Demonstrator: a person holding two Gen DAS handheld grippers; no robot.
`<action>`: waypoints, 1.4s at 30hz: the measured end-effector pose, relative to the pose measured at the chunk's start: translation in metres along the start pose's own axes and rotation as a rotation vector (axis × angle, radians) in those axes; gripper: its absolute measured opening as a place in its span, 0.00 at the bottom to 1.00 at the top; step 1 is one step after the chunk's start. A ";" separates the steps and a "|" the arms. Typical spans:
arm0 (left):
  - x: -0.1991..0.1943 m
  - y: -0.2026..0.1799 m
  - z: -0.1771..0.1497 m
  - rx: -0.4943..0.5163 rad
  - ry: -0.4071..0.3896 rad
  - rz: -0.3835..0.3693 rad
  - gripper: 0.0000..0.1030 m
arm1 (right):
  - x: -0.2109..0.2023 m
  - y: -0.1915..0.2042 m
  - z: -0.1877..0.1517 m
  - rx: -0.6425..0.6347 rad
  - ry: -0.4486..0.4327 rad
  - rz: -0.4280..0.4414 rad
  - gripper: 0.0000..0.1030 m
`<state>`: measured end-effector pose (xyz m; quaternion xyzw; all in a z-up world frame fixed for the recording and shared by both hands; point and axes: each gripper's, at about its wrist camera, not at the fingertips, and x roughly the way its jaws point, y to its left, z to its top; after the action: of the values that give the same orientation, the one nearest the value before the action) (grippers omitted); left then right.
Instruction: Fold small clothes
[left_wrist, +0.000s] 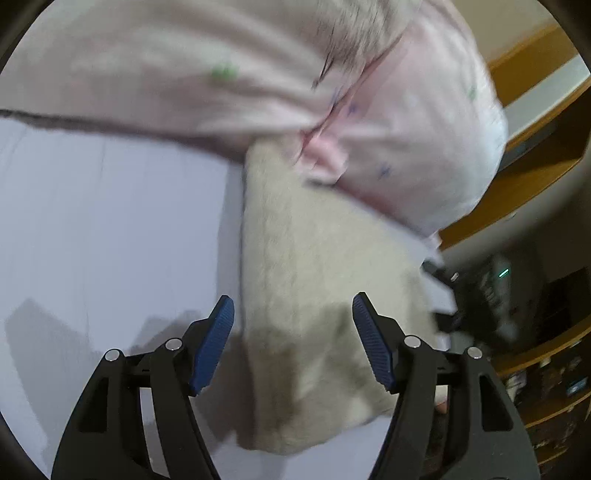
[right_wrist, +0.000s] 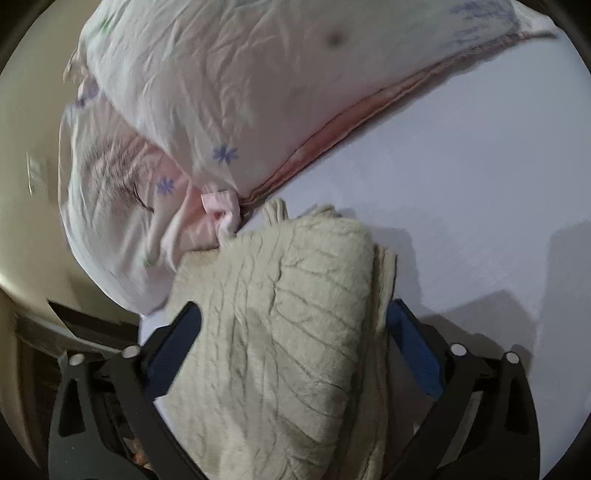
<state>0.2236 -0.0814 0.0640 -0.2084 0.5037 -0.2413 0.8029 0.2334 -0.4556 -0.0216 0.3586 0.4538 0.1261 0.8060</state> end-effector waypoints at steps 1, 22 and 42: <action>0.007 0.000 -0.004 0.008 0.011 0.001 0.69 | 0.002 0.004 -0.002 -0.035 0.003 -0.024 0.63; -0.032 0.008 -0.009 0.094 -0.061 -0.073 0.38 | 0.023 0.030 -0.021 -0.068 -0.002 0.232 0.28; -0.053 0.007 -0.052 0.225 -0.166 0.158 0.35 | 0.005 0.106 -0.092 -0.444 -0.144 -0.235 0.27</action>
<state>0.1581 -0.0490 0.0765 -0.0963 0.4204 -0.2143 0.8764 0.1737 -0.3350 0.0180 0.1259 0.3950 0.1025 0.9042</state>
